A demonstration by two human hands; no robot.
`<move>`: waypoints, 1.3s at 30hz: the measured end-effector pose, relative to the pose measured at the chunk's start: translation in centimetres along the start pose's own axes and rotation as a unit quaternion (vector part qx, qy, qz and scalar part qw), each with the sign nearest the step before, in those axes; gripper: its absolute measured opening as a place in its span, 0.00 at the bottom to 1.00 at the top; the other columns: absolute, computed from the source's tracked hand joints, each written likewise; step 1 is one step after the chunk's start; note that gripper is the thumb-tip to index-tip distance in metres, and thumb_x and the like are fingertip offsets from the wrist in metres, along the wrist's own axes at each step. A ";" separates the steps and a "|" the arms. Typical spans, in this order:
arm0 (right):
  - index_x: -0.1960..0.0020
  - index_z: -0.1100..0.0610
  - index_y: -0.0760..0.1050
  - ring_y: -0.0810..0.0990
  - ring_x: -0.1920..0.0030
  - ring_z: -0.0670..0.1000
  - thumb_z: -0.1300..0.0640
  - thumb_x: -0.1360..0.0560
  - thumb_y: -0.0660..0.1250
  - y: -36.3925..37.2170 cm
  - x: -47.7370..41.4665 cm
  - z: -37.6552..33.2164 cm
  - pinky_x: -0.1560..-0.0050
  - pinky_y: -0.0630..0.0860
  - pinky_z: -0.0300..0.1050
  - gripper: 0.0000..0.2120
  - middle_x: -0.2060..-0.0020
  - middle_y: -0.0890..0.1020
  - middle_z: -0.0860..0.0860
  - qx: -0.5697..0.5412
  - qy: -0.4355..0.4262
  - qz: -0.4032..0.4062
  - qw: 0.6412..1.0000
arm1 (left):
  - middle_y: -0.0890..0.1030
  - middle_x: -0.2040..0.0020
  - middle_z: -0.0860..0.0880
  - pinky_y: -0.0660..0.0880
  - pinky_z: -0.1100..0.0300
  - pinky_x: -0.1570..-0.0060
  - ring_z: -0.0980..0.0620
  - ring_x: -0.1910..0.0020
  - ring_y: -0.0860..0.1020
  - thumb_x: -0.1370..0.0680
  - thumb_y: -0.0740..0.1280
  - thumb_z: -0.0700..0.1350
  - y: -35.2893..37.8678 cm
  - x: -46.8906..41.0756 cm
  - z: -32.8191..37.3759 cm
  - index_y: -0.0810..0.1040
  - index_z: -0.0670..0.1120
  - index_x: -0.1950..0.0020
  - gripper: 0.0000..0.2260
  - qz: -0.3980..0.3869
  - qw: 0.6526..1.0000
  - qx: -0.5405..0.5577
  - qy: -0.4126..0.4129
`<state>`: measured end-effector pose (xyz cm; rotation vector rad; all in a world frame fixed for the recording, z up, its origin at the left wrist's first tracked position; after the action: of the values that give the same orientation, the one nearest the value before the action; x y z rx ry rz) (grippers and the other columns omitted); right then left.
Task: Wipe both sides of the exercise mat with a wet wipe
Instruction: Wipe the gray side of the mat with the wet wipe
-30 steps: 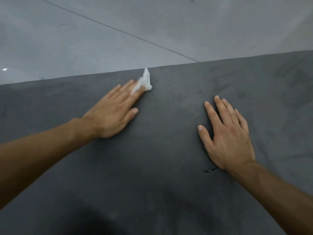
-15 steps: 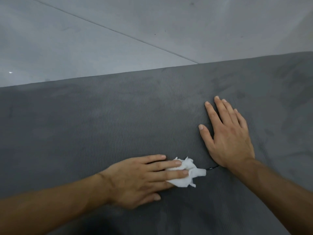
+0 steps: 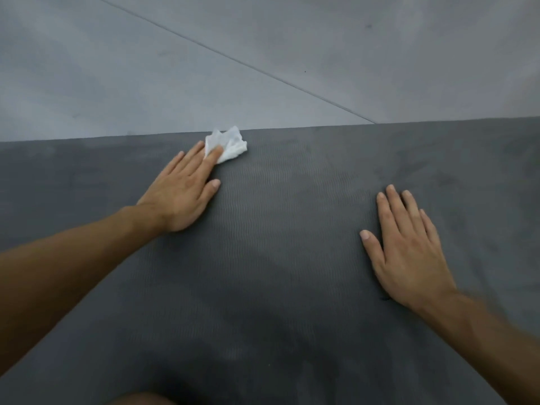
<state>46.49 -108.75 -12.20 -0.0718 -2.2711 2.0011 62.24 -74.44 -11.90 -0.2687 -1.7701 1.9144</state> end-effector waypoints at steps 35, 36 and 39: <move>0.16 0.56 0.55 0.48 0.16 0.51 0.41 0.16 0.50 0.8 1.1 -10.3 0.19 0.57 0.55 0.33 0.16 0.54 0.51 -0.027 -0.125 -0.021 0.992 | 0.45 0.15 0.51 0.44 0.52 0.19 0.54 0.17 0.41 0.14 0.44 0.58 1.0 3.7 3.2 0.42 0.51 0.15 0.29 0.005 0.998 -0.004 0.059; 0.16 0.56 0.56 0.49 0.16 0.51 0.41 0.16 0.51 0.8 1.1 -10.4 0.19 0.57 0.55 0.33 0.16 0.55 0.52 -0.028 -0.126 -0.019 0.991 | 0.45 0.15 0.51 0.44 0.52 0.19 0.53 0.16 0.42 0.14 0.46 0.57 1.2 4.7 4.5 0.43 0.50 0.15 0.29 0.004 0.995 -0.015 0.098; 0.16 0.57 0.57 0.50 0.16 0.51 0.41 0.16 0.51 0.7 1.1 -10.4 0.19 0.56 0.55 0.33 0.16 0.55 0.52 -0.030 -0.125 -0.015 0.992 | 0.46 0.15 0.50 0.45 0.52 0.20 0.49 0.16 0.45 0.14 0.50 0.56 2.4 8.1 8.3 0.47 0.47 0.14 0.29 -0.019 0.980 -0.042 0.191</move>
<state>46.57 -98.30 -11.57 0.2197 -2.4619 2.0273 50.82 -77.71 -11.56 -0.5864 -1.5843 1.6303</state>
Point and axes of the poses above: each hand's wrist, its own x-axis away from the middle knuckle, its own y-axis out of the palm, z = x × y, the point moved 9 cm from there along -x, towards the middle knuckle
